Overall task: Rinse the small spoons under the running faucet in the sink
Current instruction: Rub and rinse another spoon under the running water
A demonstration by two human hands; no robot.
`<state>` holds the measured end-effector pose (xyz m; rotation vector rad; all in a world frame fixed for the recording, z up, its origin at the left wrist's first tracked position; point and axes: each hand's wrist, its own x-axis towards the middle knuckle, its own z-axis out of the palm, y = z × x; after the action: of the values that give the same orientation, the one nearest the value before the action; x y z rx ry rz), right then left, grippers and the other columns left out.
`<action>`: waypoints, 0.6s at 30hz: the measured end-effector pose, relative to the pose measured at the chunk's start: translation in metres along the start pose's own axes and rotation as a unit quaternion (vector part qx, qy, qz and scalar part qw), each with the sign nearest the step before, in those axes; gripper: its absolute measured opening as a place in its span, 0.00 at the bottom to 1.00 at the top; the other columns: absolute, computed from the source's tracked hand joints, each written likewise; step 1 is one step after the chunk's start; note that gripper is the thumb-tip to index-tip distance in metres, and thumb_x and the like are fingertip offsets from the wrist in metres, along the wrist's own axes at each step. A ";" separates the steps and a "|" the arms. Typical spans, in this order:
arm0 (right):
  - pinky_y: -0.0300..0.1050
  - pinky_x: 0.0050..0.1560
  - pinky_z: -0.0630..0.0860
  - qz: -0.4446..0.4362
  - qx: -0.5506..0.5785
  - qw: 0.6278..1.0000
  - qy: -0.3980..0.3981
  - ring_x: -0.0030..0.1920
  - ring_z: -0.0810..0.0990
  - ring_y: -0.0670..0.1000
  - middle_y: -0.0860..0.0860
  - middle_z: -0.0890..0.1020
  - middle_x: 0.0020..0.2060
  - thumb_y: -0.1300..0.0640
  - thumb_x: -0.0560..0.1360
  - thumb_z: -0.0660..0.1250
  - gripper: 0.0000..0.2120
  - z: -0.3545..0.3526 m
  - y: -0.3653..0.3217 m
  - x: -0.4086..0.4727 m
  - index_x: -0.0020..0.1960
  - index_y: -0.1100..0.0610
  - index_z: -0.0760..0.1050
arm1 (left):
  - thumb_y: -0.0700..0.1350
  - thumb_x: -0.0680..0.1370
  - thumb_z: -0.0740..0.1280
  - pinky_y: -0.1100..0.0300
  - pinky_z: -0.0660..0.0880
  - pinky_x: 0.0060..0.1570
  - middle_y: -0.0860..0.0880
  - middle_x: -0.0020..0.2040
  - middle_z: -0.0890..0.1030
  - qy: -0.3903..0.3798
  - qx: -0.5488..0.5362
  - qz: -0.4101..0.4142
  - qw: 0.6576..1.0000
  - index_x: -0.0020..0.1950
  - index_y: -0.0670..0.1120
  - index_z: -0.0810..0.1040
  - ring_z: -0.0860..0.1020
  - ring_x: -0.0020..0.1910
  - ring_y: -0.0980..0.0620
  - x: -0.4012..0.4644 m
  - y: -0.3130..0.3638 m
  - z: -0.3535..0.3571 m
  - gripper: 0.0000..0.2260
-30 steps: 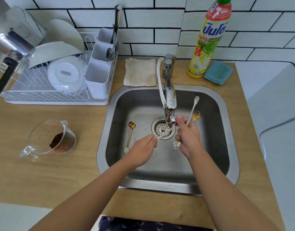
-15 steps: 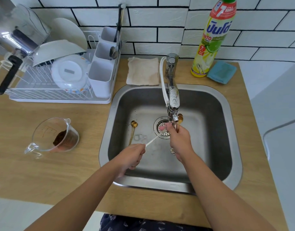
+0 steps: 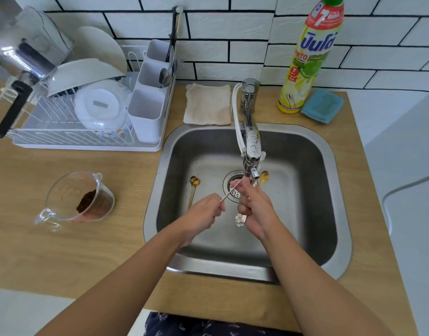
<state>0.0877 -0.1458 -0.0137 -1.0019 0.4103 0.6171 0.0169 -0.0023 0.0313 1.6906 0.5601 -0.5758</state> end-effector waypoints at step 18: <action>0.36 0.28 0.70 -0.040 0.026 0.997 0.058 0.27 0.70 0.44 0.48 0.82 0.35 0.55 0.87 0.57 0.15 -0.016 -0.030 -0.003 0.44 0.60 0.71 | 0.42 0.83 0.59 0.51 0.73 0.60 0.38 0.70 0.68 0.171 0.489 -0.031 0.855 0.71 0.40 0.66 0.72 0.65 0.42 0.089 -0.047 -0.028 0.17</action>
<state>0.1043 -0.1725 -0.0004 -1.0014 0.4835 0.4747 0.0562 0.0384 -0.0561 2.7930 0.6167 -0.6612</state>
